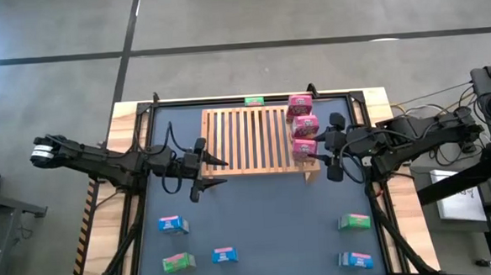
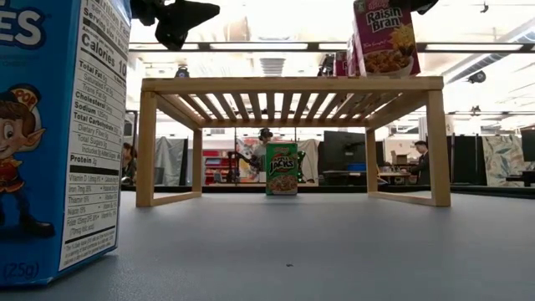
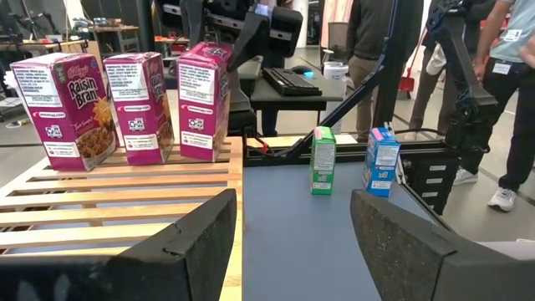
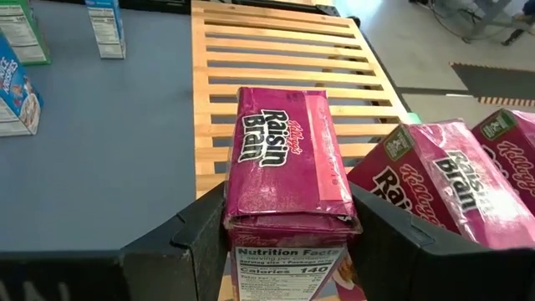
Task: Stack cereal on shelf
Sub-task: Put the pink cereal box on the shelf
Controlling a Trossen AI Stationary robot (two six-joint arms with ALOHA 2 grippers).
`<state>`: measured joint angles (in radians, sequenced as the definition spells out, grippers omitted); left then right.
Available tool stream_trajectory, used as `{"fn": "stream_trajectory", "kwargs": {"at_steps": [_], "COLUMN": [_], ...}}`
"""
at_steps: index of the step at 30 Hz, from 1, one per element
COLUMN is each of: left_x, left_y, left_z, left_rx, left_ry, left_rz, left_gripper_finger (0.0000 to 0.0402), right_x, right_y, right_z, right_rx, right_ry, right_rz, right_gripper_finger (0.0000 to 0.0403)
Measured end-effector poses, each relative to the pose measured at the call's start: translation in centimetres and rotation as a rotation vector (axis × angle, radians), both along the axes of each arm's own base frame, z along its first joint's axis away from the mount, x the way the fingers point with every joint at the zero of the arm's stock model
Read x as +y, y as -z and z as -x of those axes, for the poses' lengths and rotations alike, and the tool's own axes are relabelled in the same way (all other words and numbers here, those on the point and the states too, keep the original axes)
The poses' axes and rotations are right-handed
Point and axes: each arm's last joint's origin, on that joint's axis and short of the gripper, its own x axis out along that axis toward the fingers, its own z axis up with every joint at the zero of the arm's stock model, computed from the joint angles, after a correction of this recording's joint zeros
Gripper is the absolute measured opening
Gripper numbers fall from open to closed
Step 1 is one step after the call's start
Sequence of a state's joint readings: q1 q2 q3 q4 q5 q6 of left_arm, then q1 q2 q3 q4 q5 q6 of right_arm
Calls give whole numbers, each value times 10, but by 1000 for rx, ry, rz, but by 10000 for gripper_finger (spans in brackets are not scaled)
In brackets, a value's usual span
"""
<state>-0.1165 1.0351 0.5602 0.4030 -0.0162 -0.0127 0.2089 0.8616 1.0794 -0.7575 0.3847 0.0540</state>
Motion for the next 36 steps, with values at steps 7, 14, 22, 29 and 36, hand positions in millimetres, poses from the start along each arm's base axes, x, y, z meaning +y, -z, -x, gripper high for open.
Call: {"fn": "stream_trajectory", "kwargs": {"at_steps": [7, 14, 22, 29, 36], "left_x": [0, 0, 0, 0, 0], "left_y": [0, 0, 0, 0, 0], "left_z": [0, 0, 0, 0, 0], "left_rx": [0, 0, 0, 0, 0], "left_ry": [0, 0, 0, 0, 0], "left_rz": [0, 0, 0, 0, 0], "left_gripper_finger": [219, 219, 219, 219, 219], "right_x": [1, 1, 1, 0, 2], "right_y": [4, 5, 5, 1, 0], "right_z": [-5, -5, -4, 2, 3], "right_rx": [22, 19, 17, -5, -11], "right_ry": [-8, -7, -6, -1, -67], "right_rz": [15, 13, 11, -1, -66], "right_gripper_finger": [196, 196, 196, 196, 196]}}
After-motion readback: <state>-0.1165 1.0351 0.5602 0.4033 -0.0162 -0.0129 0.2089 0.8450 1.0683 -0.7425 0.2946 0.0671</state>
